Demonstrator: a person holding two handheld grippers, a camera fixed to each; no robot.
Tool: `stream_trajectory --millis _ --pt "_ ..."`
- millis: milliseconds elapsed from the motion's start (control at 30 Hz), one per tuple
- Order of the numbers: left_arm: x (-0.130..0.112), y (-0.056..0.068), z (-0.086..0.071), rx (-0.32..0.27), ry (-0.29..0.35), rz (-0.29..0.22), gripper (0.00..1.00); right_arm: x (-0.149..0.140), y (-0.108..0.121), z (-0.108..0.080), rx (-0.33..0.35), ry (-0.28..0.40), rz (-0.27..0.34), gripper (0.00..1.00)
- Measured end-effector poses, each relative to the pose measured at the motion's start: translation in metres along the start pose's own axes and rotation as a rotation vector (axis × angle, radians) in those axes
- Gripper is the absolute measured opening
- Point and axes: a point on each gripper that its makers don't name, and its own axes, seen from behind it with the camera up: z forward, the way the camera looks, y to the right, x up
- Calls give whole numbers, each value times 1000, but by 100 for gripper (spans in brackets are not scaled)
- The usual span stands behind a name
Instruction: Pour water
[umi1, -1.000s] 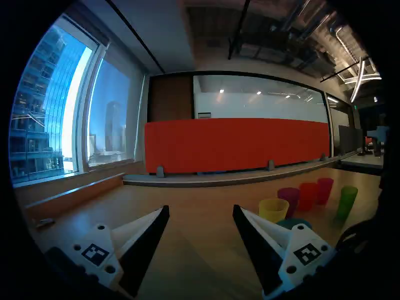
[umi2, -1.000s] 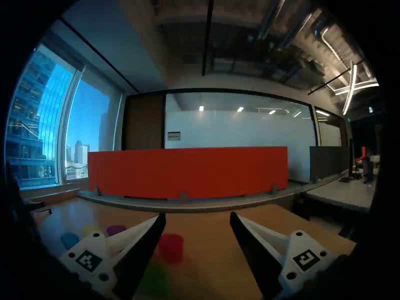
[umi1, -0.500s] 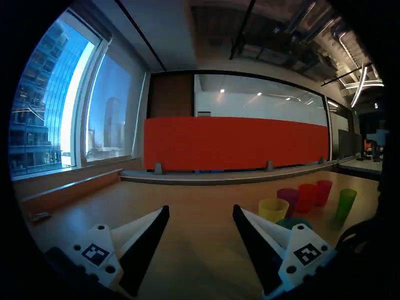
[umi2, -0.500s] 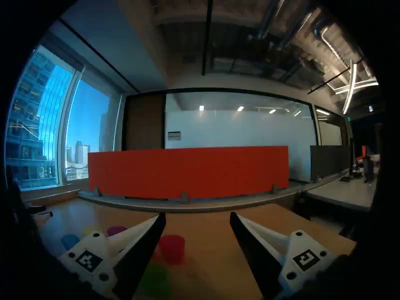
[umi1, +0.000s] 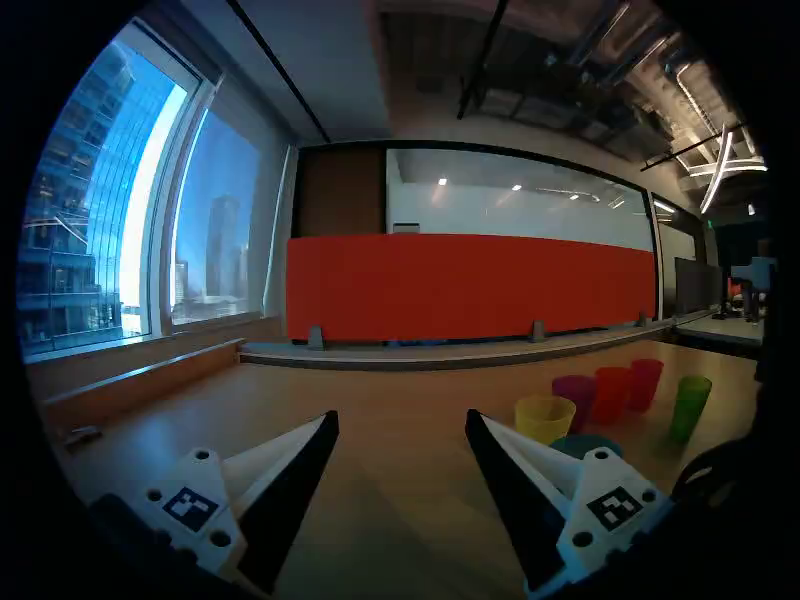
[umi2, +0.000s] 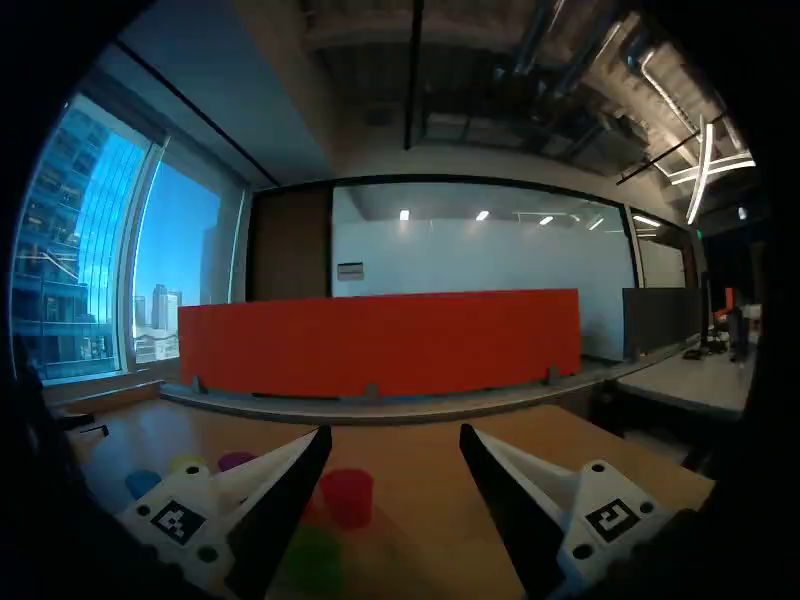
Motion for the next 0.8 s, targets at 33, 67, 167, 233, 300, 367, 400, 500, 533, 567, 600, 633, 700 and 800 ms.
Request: stream_trajectory --millis 33,67,167,233,300,367,400,500,533,567,600,633,700,800 --pt "0 0 0 0 0 0 94 0 0 0 -1 1 -1 99" --pt "0 0 0 0 0 0 94 1 1 0 -2 3 -2 99" --pt "0 0 0 0 -1 1 94 1 1 -1 -1 4 -4 99" --pt "0 0 0 0 -1 0 94 1 1 -1 1 5 -5 99" --pt "0 0 0 0 -1 0 94 1 1 -2 2 6 -6 99" --pt "-1 0 0 1 -1 0 94 2 2 -3 2 7 -10 99" --pt "-1 0 0 1 -1 0 94 2 2 -3 2 8 -13 99" --pt "0 0 0 1 -1 1 94 3 2 -3 4 16 -26 99" --pt "0 0 0 1 -1 1 94 2 2 -3 5 19 -32 99" --pt "0 0 0 1 -1 1 94 2 2 -3 6 22 -39 99" --pt "0 0 0 1 -1 1 94 2 3 -3 7 25 -47 99" --pt "0 0 0 0 -1 1 94 1 3 -3 8 28 -56 99" --pt "-1 0 0 0 -1 0 94 0 3 -3 9 34 -71 99" --pt "-1 0 0 1 -1 1 94 -3 2 0 12 41 -76 99"
